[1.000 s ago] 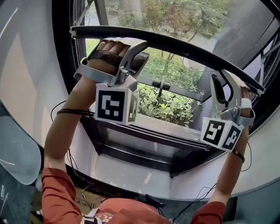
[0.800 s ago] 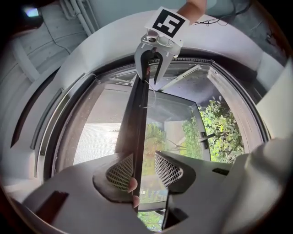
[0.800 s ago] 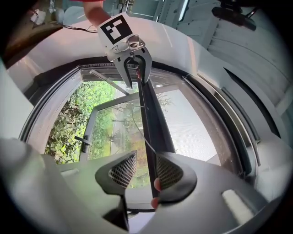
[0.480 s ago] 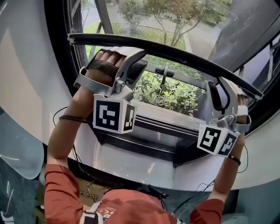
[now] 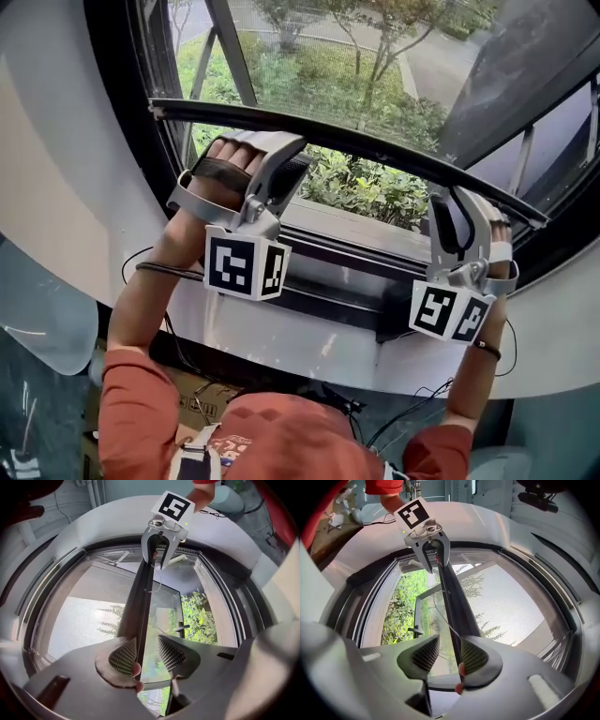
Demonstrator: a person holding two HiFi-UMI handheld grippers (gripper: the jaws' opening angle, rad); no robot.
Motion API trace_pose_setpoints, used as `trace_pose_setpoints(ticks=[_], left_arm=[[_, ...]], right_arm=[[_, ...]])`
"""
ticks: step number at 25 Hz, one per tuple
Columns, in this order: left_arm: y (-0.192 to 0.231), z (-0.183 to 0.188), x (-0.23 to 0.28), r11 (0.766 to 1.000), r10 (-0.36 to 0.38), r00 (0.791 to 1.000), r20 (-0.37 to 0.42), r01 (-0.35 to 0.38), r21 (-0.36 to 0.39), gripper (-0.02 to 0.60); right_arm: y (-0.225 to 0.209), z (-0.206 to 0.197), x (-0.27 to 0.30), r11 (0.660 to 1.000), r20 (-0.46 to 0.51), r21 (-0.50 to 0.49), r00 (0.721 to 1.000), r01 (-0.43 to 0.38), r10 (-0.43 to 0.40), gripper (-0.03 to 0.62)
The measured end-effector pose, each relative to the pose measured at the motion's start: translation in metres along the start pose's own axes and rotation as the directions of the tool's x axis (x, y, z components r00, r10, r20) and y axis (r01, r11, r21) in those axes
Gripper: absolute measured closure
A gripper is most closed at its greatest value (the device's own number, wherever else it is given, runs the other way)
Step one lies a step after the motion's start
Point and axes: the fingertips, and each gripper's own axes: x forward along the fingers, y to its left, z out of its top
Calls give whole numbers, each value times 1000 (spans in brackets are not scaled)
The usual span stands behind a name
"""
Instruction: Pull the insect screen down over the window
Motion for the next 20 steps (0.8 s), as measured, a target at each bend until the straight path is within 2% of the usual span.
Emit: trace_pose_setpoints(ticks=[6,16,20], left_arm=[[-6,2,4,997,-60,998,7,61,-45,437],[-51,-3,0,988,-145,989,-19,144,-51,437],[-67,-4,-4,980,-182,983,-20,180,-80,437]], right_arm=[[6,-7,3,998,-32,29,998,-61,62,445],[49,-16,-3,988,-44,68,989,-136,139,447],[64,-18,-6,980,-44,103,984,-168,174,445]])
